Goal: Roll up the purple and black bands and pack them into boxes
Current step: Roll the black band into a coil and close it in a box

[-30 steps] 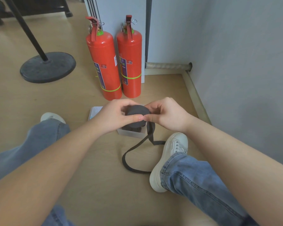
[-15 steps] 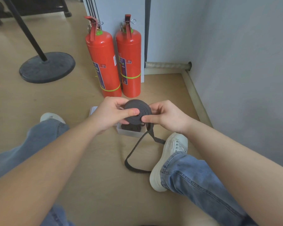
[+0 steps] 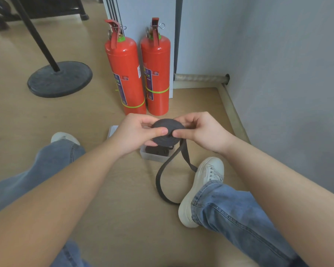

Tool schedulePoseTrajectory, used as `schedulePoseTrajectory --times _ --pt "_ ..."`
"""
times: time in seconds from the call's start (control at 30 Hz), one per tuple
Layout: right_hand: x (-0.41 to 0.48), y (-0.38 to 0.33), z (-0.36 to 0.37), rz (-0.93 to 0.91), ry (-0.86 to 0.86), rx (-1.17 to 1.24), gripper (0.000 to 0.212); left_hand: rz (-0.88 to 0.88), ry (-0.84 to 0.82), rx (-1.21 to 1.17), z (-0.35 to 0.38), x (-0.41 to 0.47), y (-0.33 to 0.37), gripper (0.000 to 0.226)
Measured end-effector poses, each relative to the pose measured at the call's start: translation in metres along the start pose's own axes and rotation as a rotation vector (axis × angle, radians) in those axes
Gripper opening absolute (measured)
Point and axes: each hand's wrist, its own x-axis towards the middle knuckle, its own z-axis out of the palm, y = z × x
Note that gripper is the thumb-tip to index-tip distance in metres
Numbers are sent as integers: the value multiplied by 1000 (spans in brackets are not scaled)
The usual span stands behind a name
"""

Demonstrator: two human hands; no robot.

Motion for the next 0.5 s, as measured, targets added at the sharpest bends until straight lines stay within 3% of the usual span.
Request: schedulePoseTrajectory --times 0.13,0.3,0.4,0.5 --pt "-1 5 -3 26 71 266 20 -59 4 -258 8 -2 -3 17" --pt "-3 8 -3 39 59 114 16 -89 1 -286 8 -1 -9 22" --pt "-2 5 -1 11 63 17 14 -80 -10 -189 4 2 -7 23" --pt "0 6 0 7 57 -152 15 37 3 154 -5 3 -2 31"
